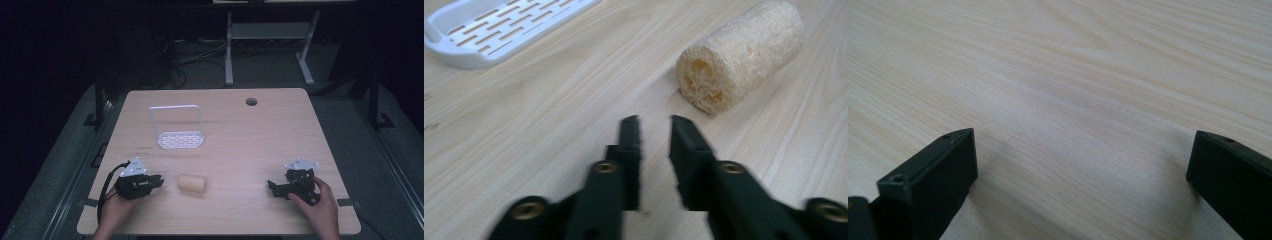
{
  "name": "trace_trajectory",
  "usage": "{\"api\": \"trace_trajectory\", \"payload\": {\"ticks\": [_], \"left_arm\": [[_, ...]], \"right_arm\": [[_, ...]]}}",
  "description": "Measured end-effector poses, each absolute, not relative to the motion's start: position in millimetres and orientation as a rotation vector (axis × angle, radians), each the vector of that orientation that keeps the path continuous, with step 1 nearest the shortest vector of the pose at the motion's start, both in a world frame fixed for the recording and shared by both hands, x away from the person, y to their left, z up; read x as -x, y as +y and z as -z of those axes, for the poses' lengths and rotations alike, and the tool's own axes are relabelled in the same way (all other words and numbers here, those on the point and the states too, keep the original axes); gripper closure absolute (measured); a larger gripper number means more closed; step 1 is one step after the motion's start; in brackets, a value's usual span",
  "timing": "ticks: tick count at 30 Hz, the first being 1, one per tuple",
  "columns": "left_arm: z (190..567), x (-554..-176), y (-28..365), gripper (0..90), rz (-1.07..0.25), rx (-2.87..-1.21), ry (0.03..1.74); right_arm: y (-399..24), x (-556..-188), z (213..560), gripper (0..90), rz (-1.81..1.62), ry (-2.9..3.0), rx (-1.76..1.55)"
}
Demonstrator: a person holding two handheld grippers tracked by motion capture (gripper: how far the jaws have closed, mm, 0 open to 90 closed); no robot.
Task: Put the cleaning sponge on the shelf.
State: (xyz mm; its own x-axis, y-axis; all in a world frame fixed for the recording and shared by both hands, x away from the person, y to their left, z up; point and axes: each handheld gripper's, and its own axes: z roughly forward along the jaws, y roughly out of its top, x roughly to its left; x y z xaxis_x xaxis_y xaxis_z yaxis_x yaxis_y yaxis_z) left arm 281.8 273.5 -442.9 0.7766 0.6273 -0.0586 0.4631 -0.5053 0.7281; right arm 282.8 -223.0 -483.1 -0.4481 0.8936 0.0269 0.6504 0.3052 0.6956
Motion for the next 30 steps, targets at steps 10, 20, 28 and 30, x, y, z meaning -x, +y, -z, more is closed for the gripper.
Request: {"api": "trace_trajectory", "payload": {"ticks": [10,20,28,30], "left_arm": [[436.4,-304.5,264.0,90.0,-0.240,-2.207,0.779],[440.7,-329.1,251.1,90.0,-0.202,-2.186,0.732],[440.0,-335.5,244.0,89.9,-0.206,-2.171,0.704],[440.0,-336.7,240.7,89.9,-0.204,-2.169,0.689]], "right_arm": [[-223.1,-282.9,483.2,0.0,-0.918,2.214,-1.381],[-223.0,-282.9,483.2,0.0,-0.919,2.212,-1.383],[-223.1,-283.1,483.2,0.0,-0.919,2.214,-1.381],[-223.1,-283.2,483.2,0.0,-0.920,2.215,-1.381]]}}
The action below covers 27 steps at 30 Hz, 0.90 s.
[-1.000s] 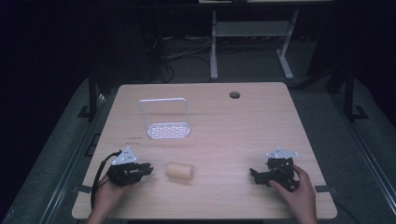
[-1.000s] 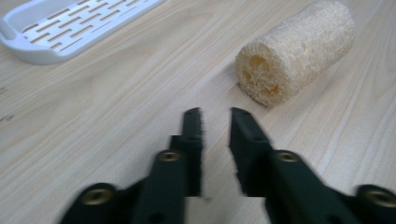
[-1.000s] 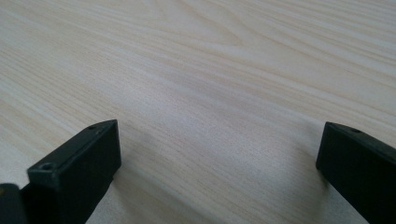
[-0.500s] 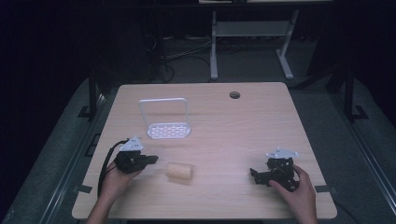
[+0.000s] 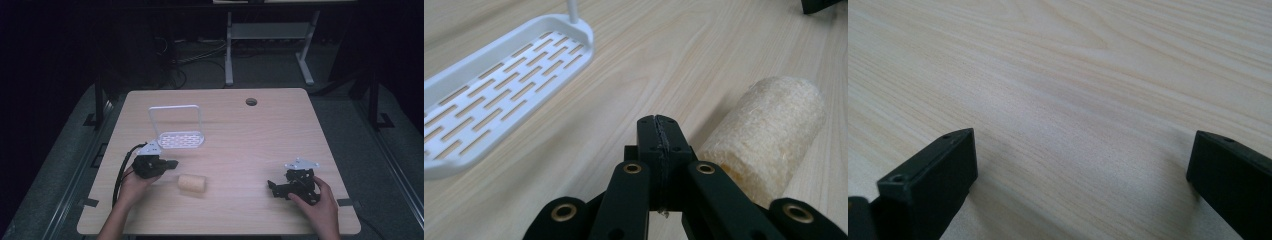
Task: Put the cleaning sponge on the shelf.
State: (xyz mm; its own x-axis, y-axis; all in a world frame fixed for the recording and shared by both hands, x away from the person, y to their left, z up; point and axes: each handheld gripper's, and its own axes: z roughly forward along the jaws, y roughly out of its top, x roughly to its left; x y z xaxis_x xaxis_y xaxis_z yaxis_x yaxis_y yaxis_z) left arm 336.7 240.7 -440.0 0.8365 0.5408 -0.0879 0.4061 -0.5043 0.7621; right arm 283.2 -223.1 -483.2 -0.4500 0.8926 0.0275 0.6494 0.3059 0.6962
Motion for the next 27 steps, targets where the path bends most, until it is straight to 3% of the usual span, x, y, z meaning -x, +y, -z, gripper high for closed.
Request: {"api": "trace_trajectory", "payload": {"ticks": [10,27], "left_arm": [[445.2,-334.3,219.8,89.9,-0.167,-2.202,0.626],[443.6,-322.2,216.2,89.9,-0.123,-2.235,0.594]], "right_arm": [[-223.0,-283.3,483.2,0.0,-0.923,2.214,-1.381],[-223.0,-283.3,483.2,0.0,-0.922,2.215,-1.381]]}}
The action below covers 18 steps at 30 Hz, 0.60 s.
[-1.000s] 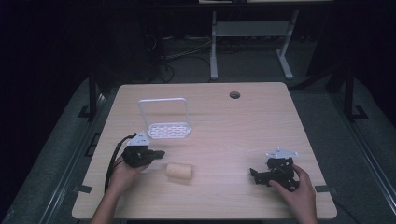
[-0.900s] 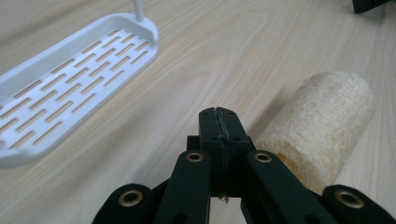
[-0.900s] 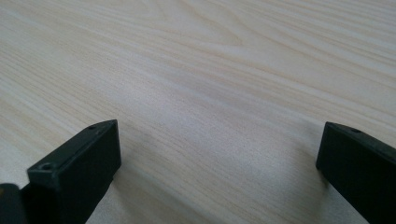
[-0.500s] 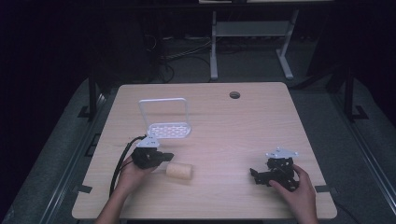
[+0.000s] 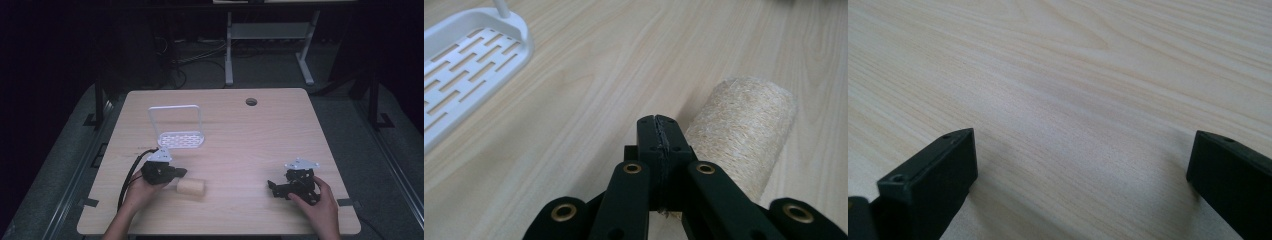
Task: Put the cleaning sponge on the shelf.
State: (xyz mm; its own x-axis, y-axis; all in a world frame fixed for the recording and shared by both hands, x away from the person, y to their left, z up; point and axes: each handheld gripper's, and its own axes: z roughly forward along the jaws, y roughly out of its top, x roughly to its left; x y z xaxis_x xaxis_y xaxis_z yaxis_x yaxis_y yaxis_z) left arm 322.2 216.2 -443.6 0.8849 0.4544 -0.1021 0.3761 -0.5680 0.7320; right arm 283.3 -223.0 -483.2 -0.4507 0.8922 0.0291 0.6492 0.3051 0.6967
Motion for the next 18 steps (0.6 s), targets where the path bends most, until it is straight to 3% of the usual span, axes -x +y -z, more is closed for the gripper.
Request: {"api": "trace_trajectory", "payload": {"ticks": [18], "left_arm": [[440.7,-302.9,226.4,89.9,-0.087,-2.245,0.617]], "right_arm": [[-223.0,-283.3,483.2,0.0,-0.923,2.215,-1.381]]}}
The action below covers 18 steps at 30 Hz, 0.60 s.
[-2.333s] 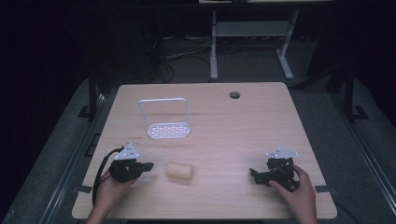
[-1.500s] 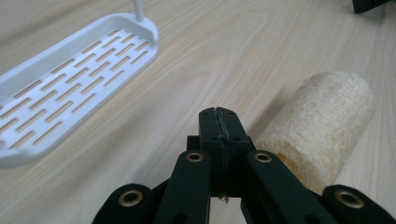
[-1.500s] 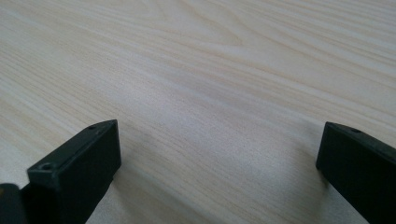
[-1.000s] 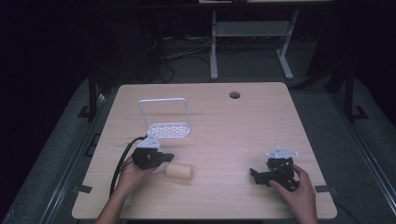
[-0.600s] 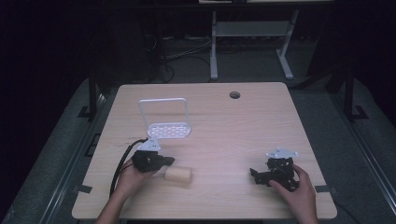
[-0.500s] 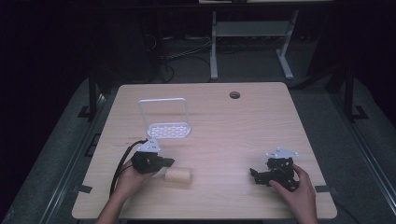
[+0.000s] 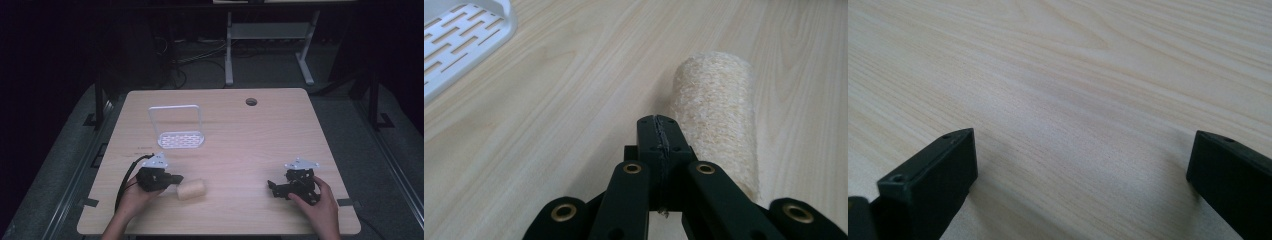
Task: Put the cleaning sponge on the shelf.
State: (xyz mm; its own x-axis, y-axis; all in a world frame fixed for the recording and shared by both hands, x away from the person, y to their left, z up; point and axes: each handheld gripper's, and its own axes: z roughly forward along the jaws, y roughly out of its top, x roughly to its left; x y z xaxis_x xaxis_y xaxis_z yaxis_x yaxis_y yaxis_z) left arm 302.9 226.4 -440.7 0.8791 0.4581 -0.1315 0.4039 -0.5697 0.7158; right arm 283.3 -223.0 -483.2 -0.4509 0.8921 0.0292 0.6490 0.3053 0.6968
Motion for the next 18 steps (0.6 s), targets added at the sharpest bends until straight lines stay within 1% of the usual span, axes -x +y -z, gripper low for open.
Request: {"api": "trace_trajectory", "payload": {"ticks": [13,16,18], "left_arm": [[435.7,-300.6,229.0,88.9,-0.084,-2.234,0.633],[428.2,-301.4,228.4,85.1,-0.100,-2.218,0.640],[423.0,-301.5,227.5,79.9,-0.094,-2.203,0.644]], "right_arm": [[-222.8,-283.3,483.1,0.0,-0.924,2.214,-1.384],[-223.1,-283.4,483.2,0.0,-0.923,2.215,-1.380],[-223.1,-283.4,483.2,0.0,-0.922,2.215,-1.379]]}}
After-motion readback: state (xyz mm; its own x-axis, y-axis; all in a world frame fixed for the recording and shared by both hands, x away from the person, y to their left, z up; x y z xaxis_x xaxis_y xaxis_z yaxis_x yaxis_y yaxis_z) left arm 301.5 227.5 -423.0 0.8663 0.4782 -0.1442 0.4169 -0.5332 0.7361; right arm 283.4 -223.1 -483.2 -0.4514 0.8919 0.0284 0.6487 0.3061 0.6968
